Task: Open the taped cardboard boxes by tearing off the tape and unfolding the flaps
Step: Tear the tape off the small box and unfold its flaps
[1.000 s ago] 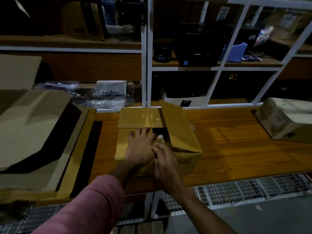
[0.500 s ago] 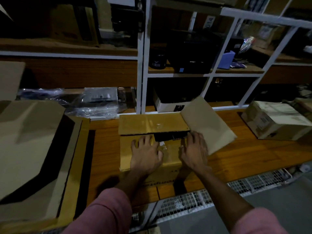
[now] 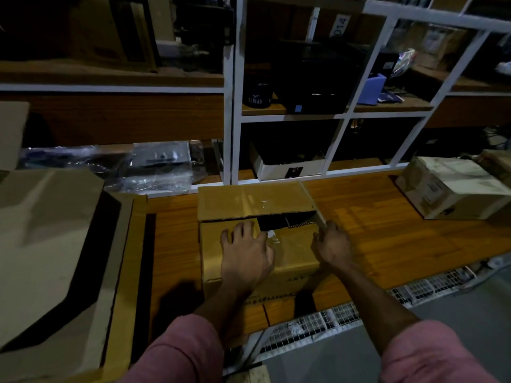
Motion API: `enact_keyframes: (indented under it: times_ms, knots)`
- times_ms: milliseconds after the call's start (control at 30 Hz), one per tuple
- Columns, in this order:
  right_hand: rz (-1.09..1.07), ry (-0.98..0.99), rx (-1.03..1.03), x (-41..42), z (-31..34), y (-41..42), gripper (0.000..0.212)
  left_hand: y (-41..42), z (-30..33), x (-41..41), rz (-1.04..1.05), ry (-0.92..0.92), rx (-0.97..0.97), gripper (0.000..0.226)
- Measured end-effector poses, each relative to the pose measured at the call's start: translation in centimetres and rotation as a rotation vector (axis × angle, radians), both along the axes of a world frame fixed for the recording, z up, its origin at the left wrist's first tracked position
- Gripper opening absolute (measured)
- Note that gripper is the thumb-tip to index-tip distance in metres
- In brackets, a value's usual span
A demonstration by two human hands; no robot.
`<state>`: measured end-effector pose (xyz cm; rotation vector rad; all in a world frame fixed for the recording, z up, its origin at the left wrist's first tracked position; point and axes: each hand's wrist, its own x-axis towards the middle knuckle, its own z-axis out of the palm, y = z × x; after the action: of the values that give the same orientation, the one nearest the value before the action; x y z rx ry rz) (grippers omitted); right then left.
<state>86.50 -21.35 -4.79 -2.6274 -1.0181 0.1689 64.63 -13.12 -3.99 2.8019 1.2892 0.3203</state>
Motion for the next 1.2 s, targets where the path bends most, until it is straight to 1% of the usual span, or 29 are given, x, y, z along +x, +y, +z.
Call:
enact_keyframes:
  times_ms: [133,333,400,500,767,933,1133,1167,1200]
  knots:
    - [-0.05,0.044,0.021,1.0,-0.1,0.6,0.021,0.5,-0.4,0.4,0.006,-0.012,0.007,0.051]
    - [-0.08,0.026,0.059,1.3,-0.6,1.0,0.008,0.8,-0.2,1.0,0.026,-0.005,-0.04,0.052]
    - [-0.088,0.017,0.063,1.5,-0.6,1.3,0.008,0.9,-0.1,1.2,0.032,0.005,-0.069,0.051]
    - [-0.083,0.007,0.056,1.7,-0.6,1.5,0.008,0.8,0.0,1.5,0.054,0.01,-0.048,0.049]
    - [0.021,-0.047,0.033,2.3,-0.6,1.0,0.015,0.9,-0.3,1.5,0.06,0.055,-0.117,0.053]
    - [0.092,-0.041,0.083,2.6,-1.4,-0.8,0.015,-0.9,0.0,1.1,0.073,0.08,-0.118,0.052]
    - [0.149,-0.077,0.04,2.4,-1.6,-3.7,0.009,-2.9,0.4,0.7,0.069,0.154,-0.123,0.054]
    - [0.151,-0.08,0.044,2.3,-1.3,-3.9,0.013,-3.1,0.5,0.7,0.078,0.157,-0.126,0.057]
    - [0.162,-0.111,0.043,2.2,-1.1,-4.1,0.021,-3.2,0.7,0.7,0.088,0.152,-0.131,0.061]
